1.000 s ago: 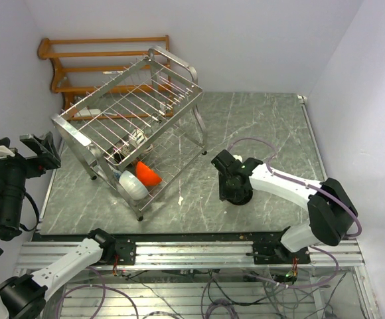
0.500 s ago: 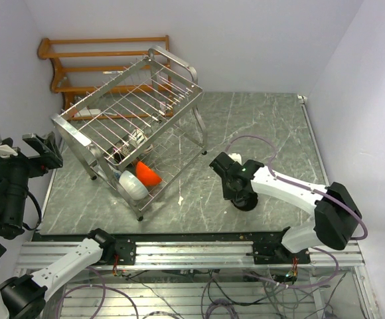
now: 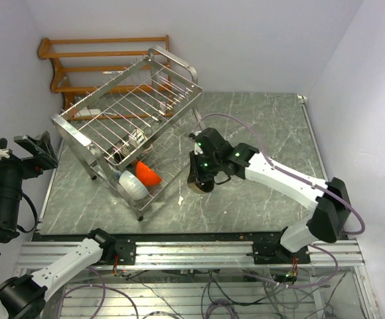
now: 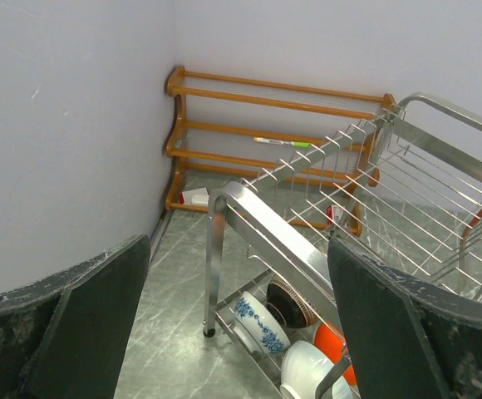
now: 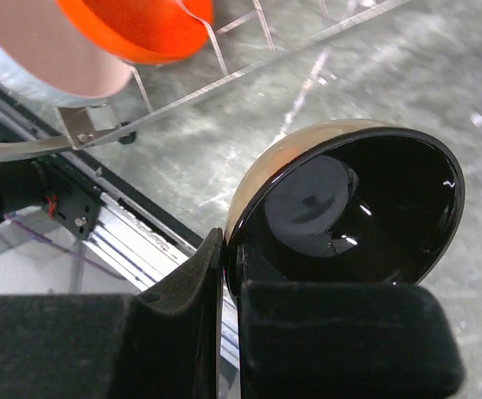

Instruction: Load the bowls into the dish rack

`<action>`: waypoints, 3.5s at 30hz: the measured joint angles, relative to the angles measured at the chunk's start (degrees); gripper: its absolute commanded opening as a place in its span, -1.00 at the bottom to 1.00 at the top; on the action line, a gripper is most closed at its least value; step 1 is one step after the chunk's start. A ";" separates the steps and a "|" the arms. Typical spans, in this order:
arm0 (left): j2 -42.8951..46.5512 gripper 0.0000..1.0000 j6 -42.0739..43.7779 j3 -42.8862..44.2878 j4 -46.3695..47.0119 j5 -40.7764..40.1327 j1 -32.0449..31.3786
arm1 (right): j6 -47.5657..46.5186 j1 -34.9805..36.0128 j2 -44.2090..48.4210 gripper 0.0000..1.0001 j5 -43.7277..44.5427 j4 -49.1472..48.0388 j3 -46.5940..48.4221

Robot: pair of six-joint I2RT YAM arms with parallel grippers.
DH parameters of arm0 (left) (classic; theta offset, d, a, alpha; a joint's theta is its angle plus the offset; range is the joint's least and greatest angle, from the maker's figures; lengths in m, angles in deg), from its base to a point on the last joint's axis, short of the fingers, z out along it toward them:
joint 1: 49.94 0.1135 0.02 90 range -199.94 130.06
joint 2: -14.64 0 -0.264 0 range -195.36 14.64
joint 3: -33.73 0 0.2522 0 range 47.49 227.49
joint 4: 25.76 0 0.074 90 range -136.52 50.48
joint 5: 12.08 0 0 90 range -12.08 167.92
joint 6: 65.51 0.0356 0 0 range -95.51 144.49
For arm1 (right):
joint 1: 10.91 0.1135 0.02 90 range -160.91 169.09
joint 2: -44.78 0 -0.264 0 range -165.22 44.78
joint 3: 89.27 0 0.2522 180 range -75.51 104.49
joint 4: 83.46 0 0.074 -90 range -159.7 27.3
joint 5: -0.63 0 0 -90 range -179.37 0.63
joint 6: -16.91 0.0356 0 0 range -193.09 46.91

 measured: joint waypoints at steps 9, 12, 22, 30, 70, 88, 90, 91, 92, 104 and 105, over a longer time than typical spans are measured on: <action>0.00 0.98 0.00 1.64 -0.11 -1.31 0.00 | -6.60 -2.14 -8.61 -1.00 -14.49 -5.95 6.19; 0.00 0.98 -0.17 2.10 -0.35 -1.81 -0.02 | -6.67 -4.17 -9.07 -1.00 -20.09 -10.16 6.21; -0.02 0.98 -0.15 2.58 -0.44 -3.15 -0.04 | -6.64 -6.56 -14.56 -1.00 -33.18 -18.47 7.50; -0.07 0.98 -0.15 2.34 -0.42 -3.72 -0.04 | -5.66 -9.11 -15.78 -1.00 -38.84 -22.86 7.61; -2.05 0.98 0.35 1.33 -0.37 -5.01 -0.04 | 7.98 -11.96 -35.82 -1.00 -58.05 -52.04 12.39; -2.25 0.98 1.86 -0.15 0.17 -6.19 -0.04 | 8.74 -14.45 -40.39 -1.00 -62.51 -57.42 14.78; -2.21 0.98 1.86 -0.24 0.17 -6.38 -0.04 | 6.47 -14.56 -40.39 -1.00 -61.70 -54.62 15.74; -2.16 0.98 1.86 -0.35 0.17 -6.45 -0.04 | 5.33 -14.60 -40.39 -1.00 -60.96 -52.87 16.41; -2.16 0.98 1.84 -0.39 0.17 -6.47 -0.04 | 4.48 -14.62 -40.39 -1.00 -60.52 -51.49 16.90; -2.14 0.98 1.84 -0.44 0.17 -6.47 -0.04 | 3.28 -14.86 -40.02 -0.85 -60.02 -50.82 15.72; -2.16 0.98 1.84 -0.44 0.17 -6.47 -0.04 | 3.26 -14.97 -39.95 -0.78 -60.11 -51.08 15.47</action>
